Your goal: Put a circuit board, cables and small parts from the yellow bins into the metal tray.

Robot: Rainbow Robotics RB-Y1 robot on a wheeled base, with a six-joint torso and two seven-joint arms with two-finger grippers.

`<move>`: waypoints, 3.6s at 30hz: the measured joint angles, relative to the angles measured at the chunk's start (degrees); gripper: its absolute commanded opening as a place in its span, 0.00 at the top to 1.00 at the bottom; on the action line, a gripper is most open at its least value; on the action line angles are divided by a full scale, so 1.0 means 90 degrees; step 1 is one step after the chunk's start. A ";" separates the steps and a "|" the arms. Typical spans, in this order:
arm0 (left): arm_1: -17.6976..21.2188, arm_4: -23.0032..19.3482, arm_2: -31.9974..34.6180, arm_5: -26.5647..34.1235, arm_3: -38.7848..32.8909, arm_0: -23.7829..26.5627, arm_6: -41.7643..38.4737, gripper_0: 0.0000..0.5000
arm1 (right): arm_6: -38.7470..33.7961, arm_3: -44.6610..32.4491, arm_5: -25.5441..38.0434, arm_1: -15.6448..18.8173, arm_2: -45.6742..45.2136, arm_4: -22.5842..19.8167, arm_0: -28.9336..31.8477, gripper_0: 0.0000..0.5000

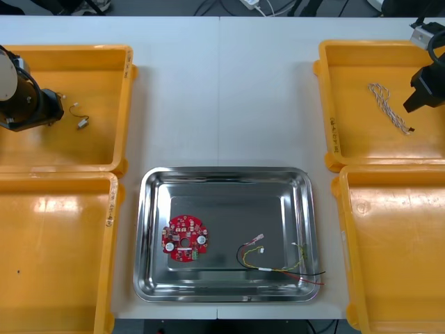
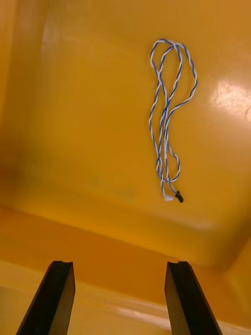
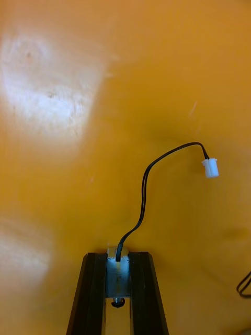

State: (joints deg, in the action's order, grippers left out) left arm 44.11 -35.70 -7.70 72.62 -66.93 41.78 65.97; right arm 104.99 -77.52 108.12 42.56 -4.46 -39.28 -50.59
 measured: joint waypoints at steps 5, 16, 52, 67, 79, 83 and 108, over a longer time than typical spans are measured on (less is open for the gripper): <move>0.0000 0.0076 0.0062 0.0889 -0.0382 0.0001 0.0007 1.00 | 0.0591 0.0554 -0.0354 0.0000 0.0000 0.0094 -0.0237 0.00; 0.0000 0.0250 0.0457 0.2364 -0.1588 0.0001 0.0103 1.00 | 0.1410 0.1681 -0.0949 -0.0020 -0.0001 0.0394 -0.0707 0.00; -0.1092 0.0179 0.0514 0.4105 -0.4930 0.0001 -0.0012 1.00 | 0.2773 0.3925 -0.2730 -0.0569 -0.0029 0.0912 -0.1257 0.00; -0.1631 0.0183 -0.0713 0.4111 -0.5570 -0.0026 -0.1631 1.00 | 0.2974 0.4527 -0.3422 -0.0658 -0.0029 0.0919 -0.1261 0.00; -0.1904 0.0267 -0.1523 0.4114 -0.6132 -0.0549 -0.1646 1.00 | 0.2976 0.4879 -0.3463 -0.0697 -0.0029 0.0918 -0.1261 0.00; -0.1993 0.0389 -0.1728 0.4114 -0.6132 -0.0727 -0.1683 1.00 | 0.2976 0.4886 -0.3477 -0.0725 -0.0029 0.0918 -0.1261 0.00; -0.2052 0.1074 -0.2355 0.4036 -0.5927 -0.1345 -0.2051 1.00 | 0.3140 0.4886 -0.3595 -0.0813 -0.0029 0.0979 -0.1267 0.92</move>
State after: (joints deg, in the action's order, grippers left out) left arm 25.64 -26.04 -28.90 108.95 -120.28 29.67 47.51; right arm 133.25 -33.55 75.76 35.25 -4.73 -30.47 -61.99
